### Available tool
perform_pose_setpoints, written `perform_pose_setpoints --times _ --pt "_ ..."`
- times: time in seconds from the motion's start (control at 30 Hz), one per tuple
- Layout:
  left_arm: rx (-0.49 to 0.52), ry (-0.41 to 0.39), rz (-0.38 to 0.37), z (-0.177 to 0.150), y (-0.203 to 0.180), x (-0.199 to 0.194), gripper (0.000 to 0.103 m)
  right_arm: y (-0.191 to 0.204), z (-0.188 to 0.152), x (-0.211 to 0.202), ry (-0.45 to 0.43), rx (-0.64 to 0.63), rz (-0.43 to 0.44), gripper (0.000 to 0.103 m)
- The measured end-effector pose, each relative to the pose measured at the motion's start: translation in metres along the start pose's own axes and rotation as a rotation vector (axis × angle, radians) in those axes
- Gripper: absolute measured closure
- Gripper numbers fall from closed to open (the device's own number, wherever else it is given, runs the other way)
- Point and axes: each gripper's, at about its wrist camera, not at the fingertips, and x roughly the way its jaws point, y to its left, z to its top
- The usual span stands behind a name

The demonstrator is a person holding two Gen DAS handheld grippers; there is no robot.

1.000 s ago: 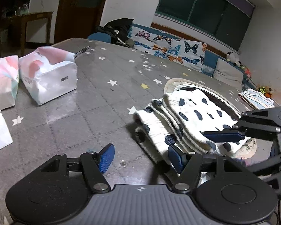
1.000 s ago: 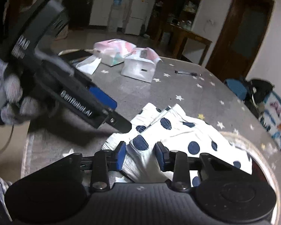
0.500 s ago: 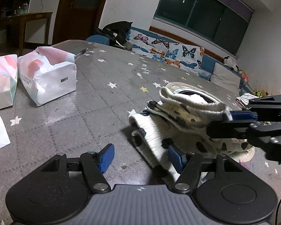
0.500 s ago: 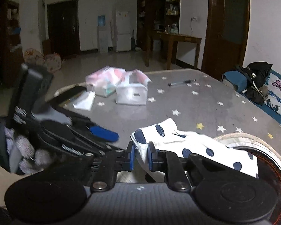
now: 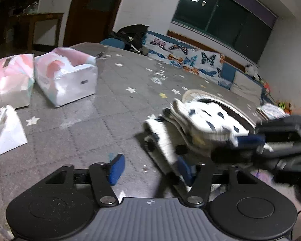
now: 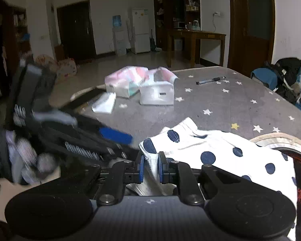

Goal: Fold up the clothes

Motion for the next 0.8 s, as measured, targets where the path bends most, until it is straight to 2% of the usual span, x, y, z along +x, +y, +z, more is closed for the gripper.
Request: perform_pose_setpoints --times 0.07,0.17,0.27,0.47,0.63,0.8 --pt "0.02 -0.001 -0.005 -0.001 -0.003 0.001 0.052 0.001 0.008 -0.005 -0.024 0.018 0.021 0.092" --pt "0.035 -0.006 -0.014 -0.003 -0.005 0.002 0.052 0.007 0.017 -0.013 -0.065 0.019 0.061 0.093" --pt "0.031 -0.009 -0.015 -0.004 -0.003 -0.002 0.052 0.013 0.012 -0.005 -0.051 0.002 0.091 0.093" --pt "0.06 -0.003 0.004 -0.013 0.008 -0.022 0.048 0.0 -0.004 0.015 0.011 0.058 0.131 0.089" --pt "0.016 -0.034 0.057 -0.01 0.026 -0.039 0.048 0.007 -0.011 0.02 0.054 0.0 0.119 0.076" --pt "-0.001 -0.096 0.061 0.004 0.026 -0.05 0.048 0.023 -0.016 0.013 0.076 -0.09 0.103 0.046"
